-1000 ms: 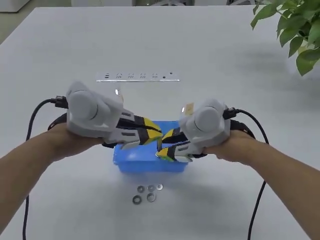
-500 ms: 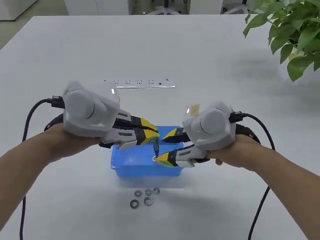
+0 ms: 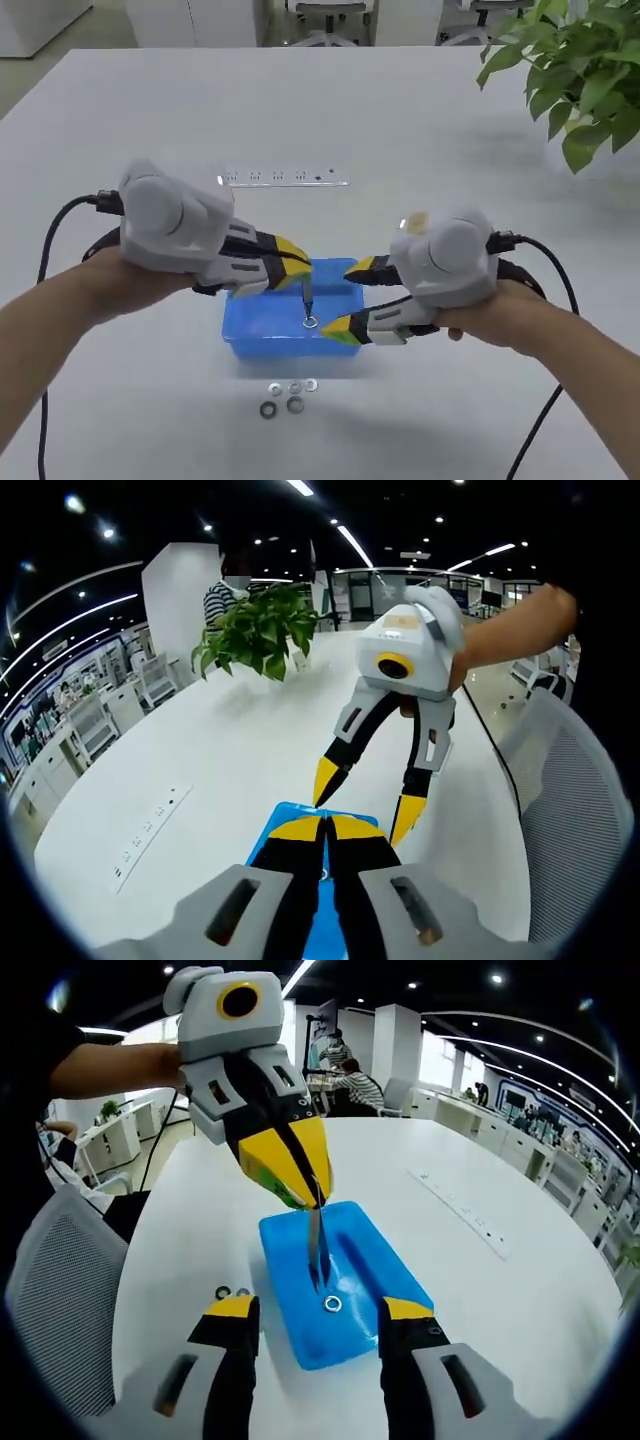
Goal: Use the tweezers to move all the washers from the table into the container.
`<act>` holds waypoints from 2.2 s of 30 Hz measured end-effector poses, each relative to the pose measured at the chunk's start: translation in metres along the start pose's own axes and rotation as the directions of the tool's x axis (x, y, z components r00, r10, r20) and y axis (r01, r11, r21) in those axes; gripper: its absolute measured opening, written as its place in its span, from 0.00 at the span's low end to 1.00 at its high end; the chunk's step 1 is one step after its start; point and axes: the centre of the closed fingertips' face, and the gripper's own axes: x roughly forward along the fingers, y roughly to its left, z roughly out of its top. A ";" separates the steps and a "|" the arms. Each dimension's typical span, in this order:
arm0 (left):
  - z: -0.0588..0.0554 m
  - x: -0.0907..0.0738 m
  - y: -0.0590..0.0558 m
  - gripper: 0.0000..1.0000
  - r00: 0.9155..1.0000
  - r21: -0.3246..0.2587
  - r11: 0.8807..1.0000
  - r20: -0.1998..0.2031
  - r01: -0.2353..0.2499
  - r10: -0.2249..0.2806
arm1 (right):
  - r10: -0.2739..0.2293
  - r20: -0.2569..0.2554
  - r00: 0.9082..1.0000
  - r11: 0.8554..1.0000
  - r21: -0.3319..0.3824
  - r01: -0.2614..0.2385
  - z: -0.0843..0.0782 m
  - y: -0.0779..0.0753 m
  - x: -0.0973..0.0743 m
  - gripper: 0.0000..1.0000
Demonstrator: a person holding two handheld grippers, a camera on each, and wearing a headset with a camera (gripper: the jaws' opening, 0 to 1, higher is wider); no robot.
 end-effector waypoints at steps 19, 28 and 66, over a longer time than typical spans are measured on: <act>0.005 -0.023 -0.014 0.05 1.000 -0.008 1.000 0.000 -0.004 0.004 | -0.023 0.021 1.000 0.999 0.036 0.023 -0.006 0.016 -0.025 0.69; 0.006 -0.030 -0.025 0.05 1.000 -0.006 1.000 0.004 0.004 -0.004 | -0.029 0.036 0.999 0.998 0.052 0.027 -0.009 0.022 -0.032 0.78; -0.017 -0.025 -0.073 0.05 0.998 -0.007 0.998 0.003 0.056 -0.056 | 0.009 -0.001 1.000 0.998 0.058 -0.009 -0.031 0.054 -0.027 0.93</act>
